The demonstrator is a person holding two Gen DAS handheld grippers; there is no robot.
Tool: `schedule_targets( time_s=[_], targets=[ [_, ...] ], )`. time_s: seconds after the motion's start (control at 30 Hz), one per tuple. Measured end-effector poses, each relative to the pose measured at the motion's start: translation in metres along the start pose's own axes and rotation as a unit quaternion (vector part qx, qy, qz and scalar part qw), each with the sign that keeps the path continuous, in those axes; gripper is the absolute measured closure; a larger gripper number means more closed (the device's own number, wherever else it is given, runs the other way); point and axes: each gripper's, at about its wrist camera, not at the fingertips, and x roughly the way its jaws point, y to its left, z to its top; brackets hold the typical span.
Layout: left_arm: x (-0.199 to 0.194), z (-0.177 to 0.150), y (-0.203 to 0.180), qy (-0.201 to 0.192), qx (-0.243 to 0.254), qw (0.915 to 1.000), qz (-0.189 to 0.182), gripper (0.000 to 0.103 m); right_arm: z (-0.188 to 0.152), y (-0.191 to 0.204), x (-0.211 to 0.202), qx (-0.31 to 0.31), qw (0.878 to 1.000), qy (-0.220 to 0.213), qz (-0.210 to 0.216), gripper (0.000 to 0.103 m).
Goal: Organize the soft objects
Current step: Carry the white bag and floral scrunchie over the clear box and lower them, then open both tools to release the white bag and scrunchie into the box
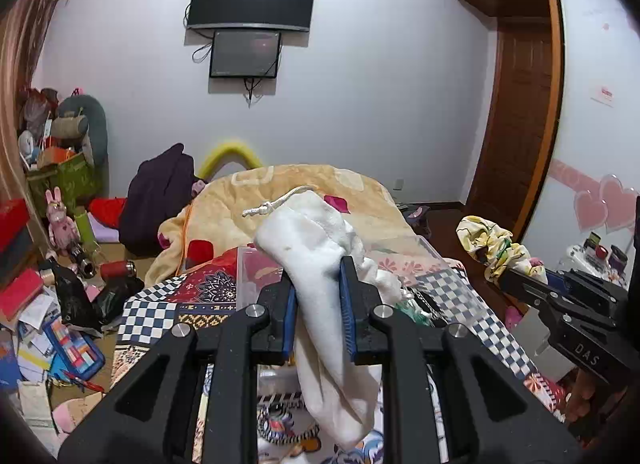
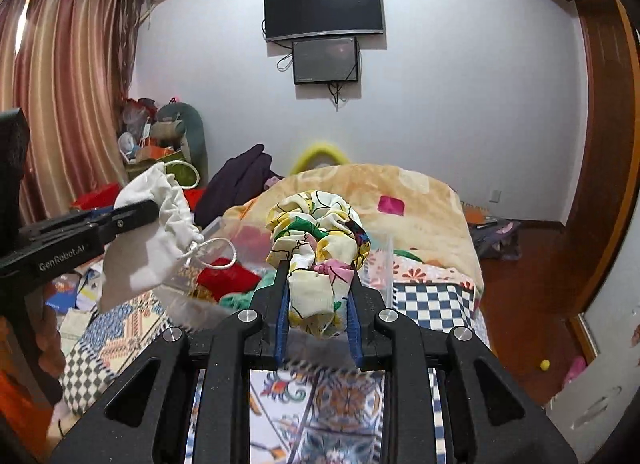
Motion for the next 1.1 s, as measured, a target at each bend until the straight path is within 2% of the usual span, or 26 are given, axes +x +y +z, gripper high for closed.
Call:
schedule_targets(
  time_s=[0.27, 0.63, 0.8, 0.87, 0.97, 1.03, 1.1],
  targets=[
    [0.035, -0.003, -0.005, 0.014, 0.007, 0.9998, 0.016, 0.084, 0.001, -0.002, 0.024, 0.008, 1.000, 0.017, -0.009, 0.080],
    [0.085, -0.018, -0.004, 0.075, 0.000, 0.9971, -0.010, 0.084, -0.010, 0.003, 0.060, 0.001, 0.997, 0.073, -0.011, 0.080],
    [0.095, -0.024, -0.008, 0.095, 0.030, 0.9950, -0.007, 0.084, -0.013, 0.003, 0.065, 0.002, 0.996, 0.085, -0.010, 0.080],
    [0.096, -0.025, -0.006, 0.103, 0.035, 0.9940, -0.008, 0.081, -0.013, 0.002, 0.067, 0.003, 0.996, 0.089, -0.007, 0.080],
    [0.097, -0.025, -0.001, 0.115, 0.027, 0.9929, -0.012, 0.065, -0.014, 0.002, 0.069, 0.005, 0.995, 0.094, -0.006, 0.080],
    [0.093, -0.023, 0.003, 0.112, 0.017, 0.9934, -0.019, 0.052, -0.014, 0.001, 0.070, 0.008, 0.995, 0.097, -0.002, 0.080],
    [0.086, -0.021, 0.005, 0.104, 0.014, 0.9944, -0.019, 0.044, -0.014, 0.001, 0.071, 0.007, 0.995, 0.098, -0.003, 0.080]
  ],
)
